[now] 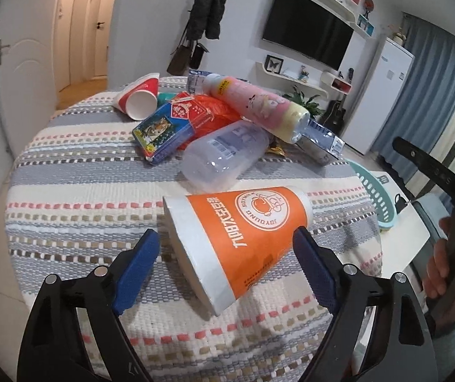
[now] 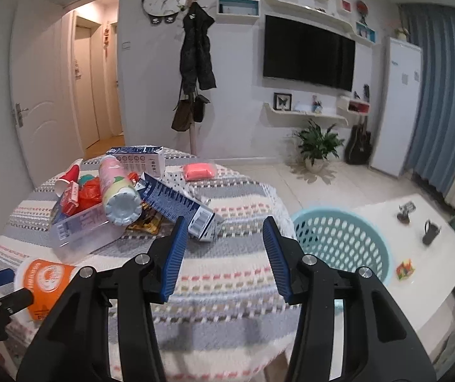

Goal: Collect trash
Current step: 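Grasp the orange soymilk cup with the left tool while the right tool grasps the white milk carton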

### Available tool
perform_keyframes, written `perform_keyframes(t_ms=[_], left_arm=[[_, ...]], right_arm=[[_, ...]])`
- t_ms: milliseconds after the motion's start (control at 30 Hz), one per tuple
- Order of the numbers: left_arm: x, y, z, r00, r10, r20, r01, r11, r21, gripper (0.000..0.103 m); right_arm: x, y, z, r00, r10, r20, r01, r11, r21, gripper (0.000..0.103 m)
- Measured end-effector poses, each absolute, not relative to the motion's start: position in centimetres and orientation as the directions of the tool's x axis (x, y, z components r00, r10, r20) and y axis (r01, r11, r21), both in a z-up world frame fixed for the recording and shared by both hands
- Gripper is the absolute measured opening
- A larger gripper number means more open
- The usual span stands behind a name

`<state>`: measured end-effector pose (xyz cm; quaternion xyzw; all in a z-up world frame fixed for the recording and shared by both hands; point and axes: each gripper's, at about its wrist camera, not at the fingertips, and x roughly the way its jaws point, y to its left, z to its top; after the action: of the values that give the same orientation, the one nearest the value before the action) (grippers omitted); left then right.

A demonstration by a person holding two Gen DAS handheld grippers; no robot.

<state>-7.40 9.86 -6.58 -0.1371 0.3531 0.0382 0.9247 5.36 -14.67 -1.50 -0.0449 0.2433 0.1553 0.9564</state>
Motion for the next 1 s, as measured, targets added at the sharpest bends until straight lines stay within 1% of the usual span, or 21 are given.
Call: perform_keyframes(t_ms=[100, 200, 267, 300, 367, 400, 433, 467, 500, 600, 700, 833, 867, 933, 967, 1000], left_arm=[[-7.4, 10.5, -6.9, 0.742, -0.023, -0.67, -0.189, 0.952, -0.242, 0.083], [-7.0, 11.2, -6.8, 0.732, -0.031, -0.68, -0.194, 0.948, -0.252, 0.082], [-6.9, 11.3, -6.8, 0.728, -0.058, -0.683, -0.181, 0.945, -0.272, 0.077], [-6.8, 11.2, -6.8, 0.726, -0.078, -0.683, -0.169, 0.943, -0.287, 0.076], [-6.6, 10.5, -6.8, 0.722, -0.116, -0.682, -0.135, 0.943, -0.304, 0.07], [-6.6, 9.9, -6.8, 0.716, -0.141, -0.683, -0.109, 0.945, -0.309, 0.069], [-6.6, 9.3, -6.8, 0.712, -0.156, -0.685, -0.09, 0.947, -0.309, 0.069], [-6.6, 8.6, -6.8, 0.705, -0.18, -0.686, -0.061, 0.948, -0.312, 0.069], [-6.7, 8.1, -6.8, 0.7, -0.196, -0.687, -0.043, 0.948, -0.315, 0.069], [-6.8, 6.2, -6.8, 0.675, -0.256, -0.692, 0.024, 0.945, -0.326, 0.068], [-7.3, 4.3, -6.7, 0.644, -0.304, -0.702, 0.1, 0.943, -0.317, 0.068], [-8.8, 3.8, -5.9, 0.643, -0.303, -0.703, 0.153, 0.951, -0.27, 0.068], [-9.0, 4.3, -5.6, 0.651, -0.296, -0.699, 0.15, 0.953, -0.264, 0.07], [-8.3, 5.3, -4.8, 0.675, -0.259, -0.691, 0.125, 0.963, -0.239, 0.072], [-8.0, 5.7, -4.5, 0.689, -0.239, -0.684, 0.111, 0.968, -0.227, 0.075], [-7.4, 6.1, -4.2, 0.704, -0.216, -0.677, 0.09, 0.972, -0.216, 0.076]], right_arm=[[7.7, -13.9, -2.0, 0.8, 0.313, -0.511, -0.38, 0.925, -0.028, 0.045], [10.6, -13.3, -2.8, 0.75, 0.358, -0.556, -0.421, 0.907, 0.016, 0.046], [13.0, -12.8, -3.7, 0.707, 0.373, -0.601, -0.435, 0.899, 0.046, 0.046], [14.0, -12.6, -4.2, 0.687, 0.383, -0.618, -0.444, 0.894, 0.062, 0.046], [15.4, -12.4, -5.0, 0.65, 0.41, -0.64, -0.456, 0.884, 0.103, 0.046], [15.9, -12.2, -5.4, 0.631, 0.419, -0.653, -0.459, 0.88, 0.122, 0.045], [16.1, -12.1, -5.6, 0.613, 0.436, -0.659, -0.472, 0.871, 0.137, 0.045], [16.0, -11.8, -5.8, 0.598, 0.456, -0.66, -0.492, 0.858, 0.147, 0.036], [15.8, -11.5, -6.0, 0.585, 0.466, -0.663, -0.51, 0.848, 0.146, 0.032], [14.6, -10.8, -6.6, 0.564, 0.477, -0.674, -0.547, 0.827, 0.128, 0.026], [13.4, -10.5, -6.9, 0.521, 0.518, -0.679, -0.588, 0.794, 0.155, 0.026], [12.3, -11.0, -6.2, 0.534, 0.521, -0.666, -0.592, 0.793, 0.145, 0.026], [12.2, -11.1, -5.9, 0.544, 0.517, -0.66, -0.587, 0.797, 0.141, 0.026], [12.7, -11.1, -5.3, 0.555, 0.506, -0.66, -0.581, 0.804, 0.128, 0.034], [13.3, -10.8, -5.2, 0.56, 0.495, -0.664, -0.577, 0.808, 0.116, 0.047], [13.9, -10.4, -5.2, 0.564, 0.485, -0.668, -0.573, 0.812, 0.106, 0.064]])
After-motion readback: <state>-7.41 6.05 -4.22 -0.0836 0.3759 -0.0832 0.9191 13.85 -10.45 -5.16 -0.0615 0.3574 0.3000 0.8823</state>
